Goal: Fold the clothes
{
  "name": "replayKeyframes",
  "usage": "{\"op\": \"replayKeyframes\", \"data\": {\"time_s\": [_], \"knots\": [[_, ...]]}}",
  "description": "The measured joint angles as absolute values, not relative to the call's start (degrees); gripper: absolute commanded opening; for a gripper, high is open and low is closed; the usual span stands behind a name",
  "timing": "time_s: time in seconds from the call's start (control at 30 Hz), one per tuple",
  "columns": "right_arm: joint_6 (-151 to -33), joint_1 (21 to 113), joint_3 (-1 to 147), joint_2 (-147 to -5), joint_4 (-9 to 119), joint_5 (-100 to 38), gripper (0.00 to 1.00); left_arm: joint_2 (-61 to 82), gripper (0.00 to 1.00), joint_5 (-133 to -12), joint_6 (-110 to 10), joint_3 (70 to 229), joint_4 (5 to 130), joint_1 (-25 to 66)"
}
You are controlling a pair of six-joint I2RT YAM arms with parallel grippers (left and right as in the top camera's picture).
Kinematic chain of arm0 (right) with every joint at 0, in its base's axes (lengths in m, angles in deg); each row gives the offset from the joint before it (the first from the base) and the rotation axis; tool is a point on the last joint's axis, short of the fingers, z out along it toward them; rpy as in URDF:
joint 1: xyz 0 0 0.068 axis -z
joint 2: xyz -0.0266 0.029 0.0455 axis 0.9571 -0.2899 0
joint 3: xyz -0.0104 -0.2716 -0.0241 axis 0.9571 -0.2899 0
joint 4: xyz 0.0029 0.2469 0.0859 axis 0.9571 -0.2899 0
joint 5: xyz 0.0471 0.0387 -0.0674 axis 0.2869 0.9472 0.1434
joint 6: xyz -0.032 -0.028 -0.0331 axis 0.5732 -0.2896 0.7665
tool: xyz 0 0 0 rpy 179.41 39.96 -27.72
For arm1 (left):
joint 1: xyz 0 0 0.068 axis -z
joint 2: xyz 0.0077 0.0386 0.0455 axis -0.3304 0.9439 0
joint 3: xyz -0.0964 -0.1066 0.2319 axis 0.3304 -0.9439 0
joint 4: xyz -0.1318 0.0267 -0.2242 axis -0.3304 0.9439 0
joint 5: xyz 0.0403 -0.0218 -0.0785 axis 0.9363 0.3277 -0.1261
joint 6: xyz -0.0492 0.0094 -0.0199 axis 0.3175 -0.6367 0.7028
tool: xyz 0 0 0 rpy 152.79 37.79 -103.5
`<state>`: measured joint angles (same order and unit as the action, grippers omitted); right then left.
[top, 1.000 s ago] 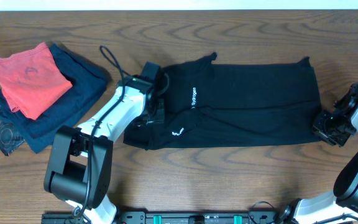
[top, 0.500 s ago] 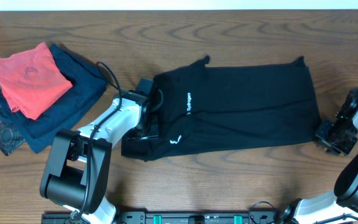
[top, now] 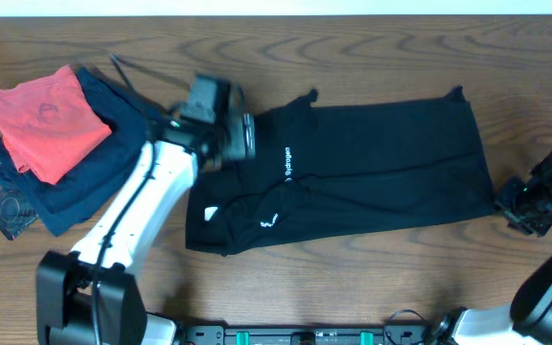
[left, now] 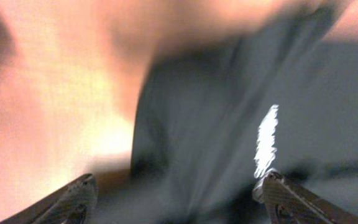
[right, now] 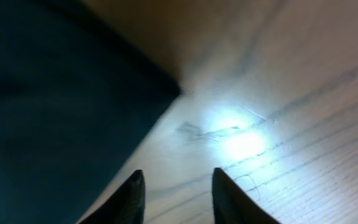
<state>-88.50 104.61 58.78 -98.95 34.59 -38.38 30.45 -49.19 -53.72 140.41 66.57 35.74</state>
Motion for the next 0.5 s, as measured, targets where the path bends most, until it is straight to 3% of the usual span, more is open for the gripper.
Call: {"op": "replayKeyframes", "data": {"time_s": [0.17, 0.5], "knots": [[-86.3, 103.4, 60.2, -90.2, 34.5, -34.0, 0.5, 36.1, 0.86, -51.9, -56.1, 149.6, 61.6, 31.2], [-83.2, 101.4, 60.4, -85.8, 31.9, -31.1, 0.5, 61.8, 0.84, -59.7, -60.6, 161.5, 60.4, 28.7]]}}
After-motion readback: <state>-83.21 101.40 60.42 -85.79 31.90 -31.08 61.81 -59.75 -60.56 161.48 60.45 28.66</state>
